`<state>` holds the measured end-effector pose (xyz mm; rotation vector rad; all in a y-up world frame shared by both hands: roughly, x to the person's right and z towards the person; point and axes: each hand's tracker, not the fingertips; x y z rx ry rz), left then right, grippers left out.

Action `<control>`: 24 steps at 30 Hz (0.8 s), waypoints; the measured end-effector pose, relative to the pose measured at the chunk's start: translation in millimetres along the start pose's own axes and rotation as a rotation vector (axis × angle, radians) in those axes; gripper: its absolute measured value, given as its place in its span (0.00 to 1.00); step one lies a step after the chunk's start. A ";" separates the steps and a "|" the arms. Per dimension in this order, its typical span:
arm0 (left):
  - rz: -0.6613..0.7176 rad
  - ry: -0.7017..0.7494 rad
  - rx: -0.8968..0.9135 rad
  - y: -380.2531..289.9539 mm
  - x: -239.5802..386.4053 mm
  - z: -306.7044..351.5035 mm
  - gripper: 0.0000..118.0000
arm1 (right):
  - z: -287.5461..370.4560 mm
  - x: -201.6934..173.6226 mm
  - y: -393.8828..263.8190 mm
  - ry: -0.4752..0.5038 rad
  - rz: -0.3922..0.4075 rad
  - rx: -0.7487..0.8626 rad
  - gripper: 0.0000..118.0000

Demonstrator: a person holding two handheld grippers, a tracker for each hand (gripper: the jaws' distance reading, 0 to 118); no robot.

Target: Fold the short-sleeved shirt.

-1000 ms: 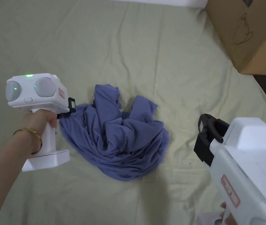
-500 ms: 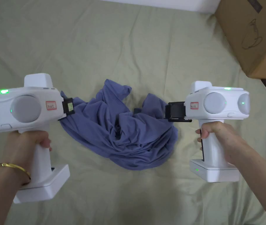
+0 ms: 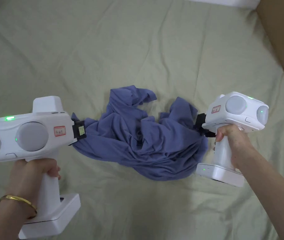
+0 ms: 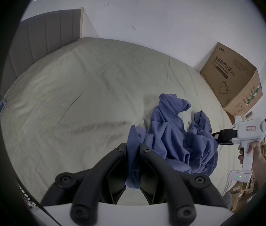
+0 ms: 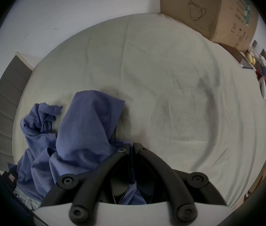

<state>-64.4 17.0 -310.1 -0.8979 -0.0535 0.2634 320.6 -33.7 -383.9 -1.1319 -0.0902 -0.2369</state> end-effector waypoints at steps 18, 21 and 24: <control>0.117 -0.217 0.431 115.6 0.2 170.3 0.09 | 308.2 49.2 26.3 0.285 -0.010 0.519 0.01; 0.086 -0.275 0.525 142.0 13.3 217.1 0.09 | 363.8 42.9 28.8 0.303 0.021 0.627 0.01; 0.040 -0.278 0.607 166.9 26.8 253.0 0.09 | 407.2 33.8 36.3 0.295 0.064 0.713 0.01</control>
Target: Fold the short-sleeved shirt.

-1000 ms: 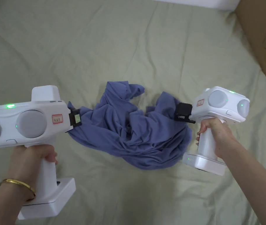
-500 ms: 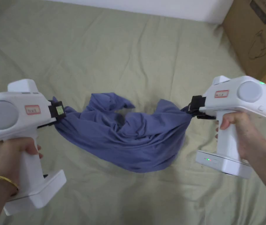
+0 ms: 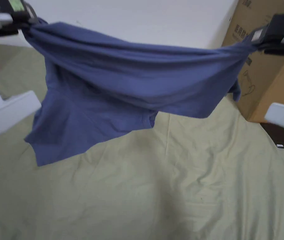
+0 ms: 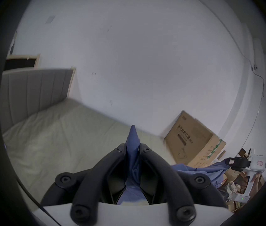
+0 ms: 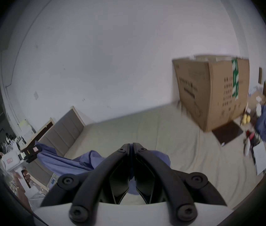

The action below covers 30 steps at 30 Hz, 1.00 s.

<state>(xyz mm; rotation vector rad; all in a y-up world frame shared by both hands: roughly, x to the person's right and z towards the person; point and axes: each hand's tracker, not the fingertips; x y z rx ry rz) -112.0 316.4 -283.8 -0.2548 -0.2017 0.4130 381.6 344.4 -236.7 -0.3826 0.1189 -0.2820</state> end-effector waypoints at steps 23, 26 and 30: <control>-0.128 0.125 -0.019 60.8 34.0 -132.3 0.09 | -121.3 -4.5 75.4 -0.199 -0.027 0.041 0.01; -0.098 0.126 -0.109 23.8 18.4 -141.6 0.09 | -139.8 9.9 38.3 -0.229 -0.039 -0.028 0.02; -0.066 0.143 -0.230 -49.4 -6.5 -140.6 0.09 | -156.8 37.8 -28.5 -0.259 -0.053 -0.137 0.01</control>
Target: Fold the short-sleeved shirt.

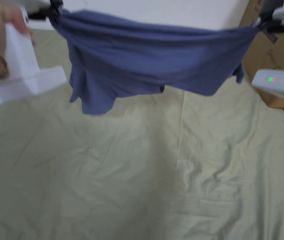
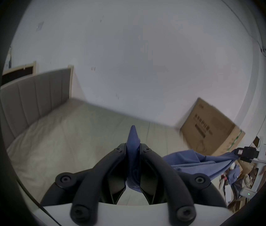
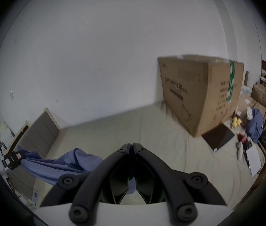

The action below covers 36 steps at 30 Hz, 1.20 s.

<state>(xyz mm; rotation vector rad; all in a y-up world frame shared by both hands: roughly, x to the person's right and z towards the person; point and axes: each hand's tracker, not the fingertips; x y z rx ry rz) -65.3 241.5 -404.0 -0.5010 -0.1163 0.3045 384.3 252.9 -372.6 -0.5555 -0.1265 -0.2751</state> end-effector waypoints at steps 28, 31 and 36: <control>0.145 0.159 -0.213 -271.2 -91.9 111.4 1.00 | 88.9 102.1 -260.9 -0.134 0.080 -0.086 0.86; -0.039 0.184 -0.048 -245.5 -69.7 127.2 1.00 | 120.4 77.5 -255.2 -0.084 0.172 0.075 0.86; -0.279 0.182 0.145 -241.0 -29.2 153.1 1.00 | 159.7 38.4 -263.9 0.028 0.220 0.233 0.91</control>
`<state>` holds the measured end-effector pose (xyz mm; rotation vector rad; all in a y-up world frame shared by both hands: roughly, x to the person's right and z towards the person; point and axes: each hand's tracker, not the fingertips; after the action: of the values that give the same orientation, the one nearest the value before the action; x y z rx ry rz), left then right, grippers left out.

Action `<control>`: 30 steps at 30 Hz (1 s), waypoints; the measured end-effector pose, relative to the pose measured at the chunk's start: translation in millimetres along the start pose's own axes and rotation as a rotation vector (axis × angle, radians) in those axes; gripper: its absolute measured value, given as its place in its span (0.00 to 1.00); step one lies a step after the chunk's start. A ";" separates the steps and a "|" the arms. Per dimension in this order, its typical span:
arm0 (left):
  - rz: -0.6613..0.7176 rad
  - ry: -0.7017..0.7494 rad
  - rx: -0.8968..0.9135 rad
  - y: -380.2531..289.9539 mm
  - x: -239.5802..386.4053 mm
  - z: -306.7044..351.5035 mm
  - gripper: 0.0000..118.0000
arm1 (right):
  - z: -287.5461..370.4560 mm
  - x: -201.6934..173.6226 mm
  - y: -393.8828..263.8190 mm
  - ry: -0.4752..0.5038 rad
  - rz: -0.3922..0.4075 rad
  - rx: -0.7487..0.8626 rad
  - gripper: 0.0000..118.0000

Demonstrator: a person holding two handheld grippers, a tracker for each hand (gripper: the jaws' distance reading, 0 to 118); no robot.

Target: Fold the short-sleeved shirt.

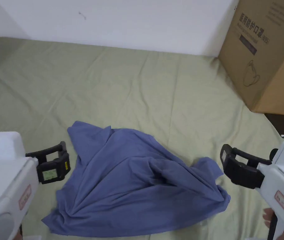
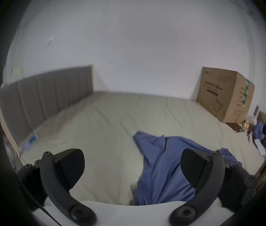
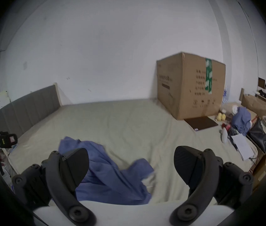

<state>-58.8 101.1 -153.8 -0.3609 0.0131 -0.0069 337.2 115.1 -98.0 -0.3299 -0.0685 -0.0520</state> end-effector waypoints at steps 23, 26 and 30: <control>0.081 -0.116 0.000 30.5 4.8 -10.3 0.00 | 14.1 -33.3 11.3 0.061 0.029 0.049 0.00; 0.170 -0.164 -0.067 50.2 -4.5 -48.4 0.00 | 12.5 -32.2 10.9 0.064 0.033 0.043 0.00; 0.173 -0.153 -0.189 75.1 -9.2 -117.9 0.42 | 7.7 -28.9 12.2 0.073 0.024 0.029 0.00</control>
<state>-69.3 129.8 -290.5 -0.5476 -0.1070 0.1940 308.7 130.2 -96.8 -0.2994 0.0075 -0.0394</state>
